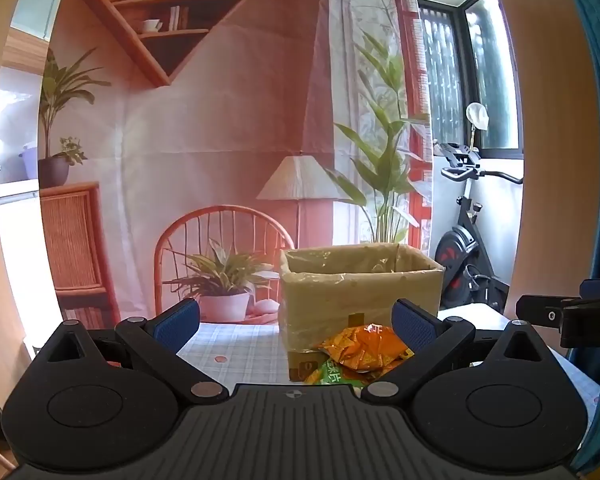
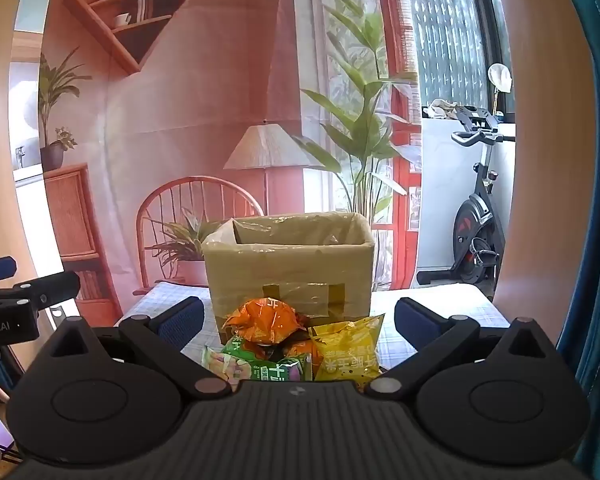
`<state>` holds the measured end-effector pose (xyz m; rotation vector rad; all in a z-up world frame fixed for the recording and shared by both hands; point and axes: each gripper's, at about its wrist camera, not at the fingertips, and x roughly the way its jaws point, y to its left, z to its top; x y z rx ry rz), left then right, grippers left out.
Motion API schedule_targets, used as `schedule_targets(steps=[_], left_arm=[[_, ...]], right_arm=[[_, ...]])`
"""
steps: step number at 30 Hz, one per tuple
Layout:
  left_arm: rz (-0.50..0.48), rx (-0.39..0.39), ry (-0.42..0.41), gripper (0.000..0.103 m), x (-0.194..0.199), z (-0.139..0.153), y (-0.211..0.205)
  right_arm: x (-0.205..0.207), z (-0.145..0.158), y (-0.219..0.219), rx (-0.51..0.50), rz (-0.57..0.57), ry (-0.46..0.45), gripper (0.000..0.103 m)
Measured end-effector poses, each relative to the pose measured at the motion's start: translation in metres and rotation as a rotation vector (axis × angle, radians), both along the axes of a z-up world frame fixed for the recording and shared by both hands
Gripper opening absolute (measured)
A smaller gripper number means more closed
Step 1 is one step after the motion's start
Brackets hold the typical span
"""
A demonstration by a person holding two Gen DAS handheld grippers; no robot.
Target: Organize snacks
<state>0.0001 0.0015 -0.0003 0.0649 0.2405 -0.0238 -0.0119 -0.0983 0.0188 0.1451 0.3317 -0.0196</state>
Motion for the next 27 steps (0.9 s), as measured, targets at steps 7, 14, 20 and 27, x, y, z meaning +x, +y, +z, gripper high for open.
schedule_targets(steps=[7, 14, 20, 27], left_arm=[[-0.031, -0.028, 0.031, 0.103, 0.007, 0.000, 0.008], [0.011, 0.016, -0.020, 0.103, 0.000, 0.000, -0.003], [0.009, 0.015, -0.019, 0.103, -0.001, 0.000, -0.001], [-0.010, 0.017, 0.007, 0.103, 0.003, -0.003, -0.002]], right_arm=[[0.000, 0.000, 0.001, -0.008, -0.005, -0.005, 0.103], [-0.001, -0.001, -0.002, -0.001, -0.007, 0.005, 0.103], [0.001, 0.000, -0.002, 0.007, -0.012, 0.003, 0.103], [0.000, 0.000, -0.002, 0.009, -0.020, -0.002, 0.103]])
